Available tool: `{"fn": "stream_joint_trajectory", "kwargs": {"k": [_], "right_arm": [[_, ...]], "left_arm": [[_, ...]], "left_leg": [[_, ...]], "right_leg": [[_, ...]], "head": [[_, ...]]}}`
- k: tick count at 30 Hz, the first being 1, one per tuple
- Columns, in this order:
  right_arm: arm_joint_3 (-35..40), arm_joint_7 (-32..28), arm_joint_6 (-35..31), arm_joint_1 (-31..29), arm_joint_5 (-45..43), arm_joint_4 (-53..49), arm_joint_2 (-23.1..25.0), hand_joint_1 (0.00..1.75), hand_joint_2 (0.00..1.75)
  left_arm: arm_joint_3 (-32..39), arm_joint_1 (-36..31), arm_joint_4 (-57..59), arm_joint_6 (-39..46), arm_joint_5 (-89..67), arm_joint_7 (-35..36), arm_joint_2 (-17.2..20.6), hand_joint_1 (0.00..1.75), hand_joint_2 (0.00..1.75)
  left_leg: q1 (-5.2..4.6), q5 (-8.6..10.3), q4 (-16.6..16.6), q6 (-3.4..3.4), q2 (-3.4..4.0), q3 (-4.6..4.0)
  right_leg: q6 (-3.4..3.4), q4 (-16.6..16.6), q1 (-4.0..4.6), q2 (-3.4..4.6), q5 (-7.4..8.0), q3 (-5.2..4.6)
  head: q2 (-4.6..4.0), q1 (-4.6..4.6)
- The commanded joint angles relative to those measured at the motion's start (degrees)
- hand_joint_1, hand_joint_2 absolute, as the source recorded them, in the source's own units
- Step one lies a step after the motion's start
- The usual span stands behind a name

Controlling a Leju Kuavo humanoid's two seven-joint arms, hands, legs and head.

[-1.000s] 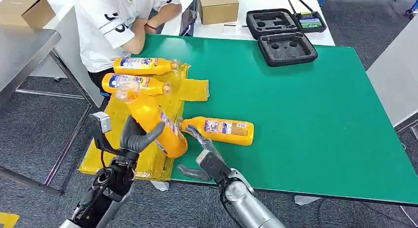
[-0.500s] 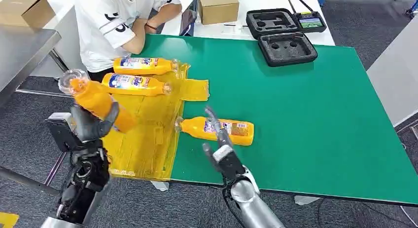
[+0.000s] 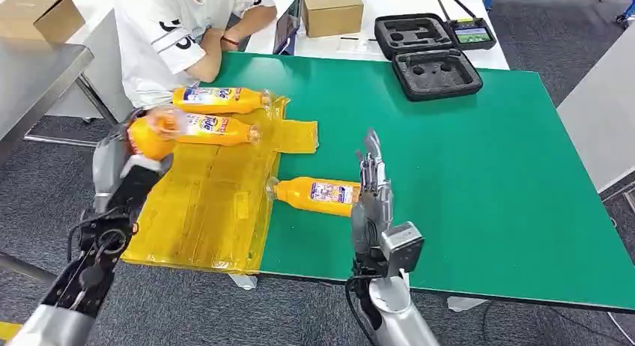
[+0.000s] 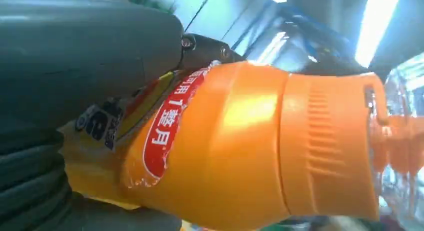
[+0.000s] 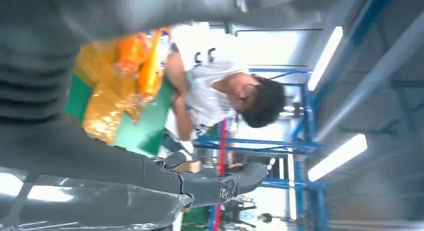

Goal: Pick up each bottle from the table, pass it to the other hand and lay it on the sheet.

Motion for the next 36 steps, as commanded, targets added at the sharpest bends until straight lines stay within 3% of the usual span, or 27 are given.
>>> {"fn": "stream_joint_trajectory", "kwargs": {"k": [1,4,5,7,11,14,17,36], "right_arm": [[1.30,-0.07,0.65,-0.70,-0.28,-4.18,-1.69,0.00,1.75],[1.37,-0.07,0.58,-0.79,-0.20,-4.00,-1.53,0.00,1.75],[1.85,-0.07,1.77,-1.16,-0.64,-3.36,-1.58,0.00,1.75],[2.53,-0.07,2.68,-2.44,-0.71,-0.33,-0.29,0.00,1.75],[4.00,-0.07,2.89,-4.04,-0.93,3.05,0.07,0.00,1.75],[4.67,-0.07,2.95,-5.18,-1.21,4.62,-0.09,0.00,1.75],[4.63,-0.07,3.34,-5.68,-1.44,6.18,-0.19,0.00,1.75],[5.83,-0.07,4.16,-7.50,-1.72,10.16,-0.38,0.00,1.75]], "left_arm": [[-8.72,-11.15,16.61,-2.05,-5.33,1.81,0.99,1.75,1.75],[-8.93,-11.09,16.95,-2.10,-5.53,1.89,0.72,1.75,1.75],[-11.29,-12.17,18.56,-4.47,-8.51,2.69,1.41,1.75,1.75],[-15.94,-16.82,25.33,-8.88,-14.58,4.29,-0.23,1.75,1.75],[-19.56,-21.25,32.86,-13.39,-17.84,4.68,-3.08,1.75,1.75],[-22.04,-23.70,36.43,-18.98,-19.44,5.81,-3.21,1.75,1.75],[-22.42,-23.68,37.34,-22.70,-18.92,5.89,-2.40,1.75,1.75],[-22.99,-19.76,35.95,-27.03,-19.11,6.11,0.34,1.75,1.75]], "left_leg": [[0.01,-0.07,-0.01,0.04,-0.13,0.20],[0.02,-0.11,0.02,0.04,-0.06,0.22],[0.07,-0.30,0.09,0.08,-0.07,0.47],[0.05,-0.08,0.02,0.02,-0.17,0.19],[0.02,0.00,0.00,0.03,-0.20,0.10],[0.05,-0.04,0.01,0.04,-0.10,0.15],[0.05,-0.08,0.04,0.04,-0.09,0.18],[0.04,-0.11,-0.01,0.02,0.17,0.21]], "right_leg": [[-0.10,-0.01,0.04,-0.19,-0.12,0.26],[-0.09,0.01,0.05,-0.11,-0.14,0.27],[-0.18,0.03,0.13,-0.16,-0.31,0.56],[-0.09,0.01,0.08,-0.20,-0.14,0.28],[-0.07,0.00,0.04,-0.24,-0.08,0.20],[-0.09,-0.03,0.07,-0.14,-0.07,0.24],[-0.11,0.00,0.08,-0.13,-0.11,0.27],[-0.11,-0.02,0.07,0.15,-0.06,0.25]], "head": [[0.00,0.00],[0.00,0.02],[0.00,0.00],[-0.02,0.02],[0.00,0.02],[0.00,0.02],[0.00,0.02],[0.00,0.02]]}}
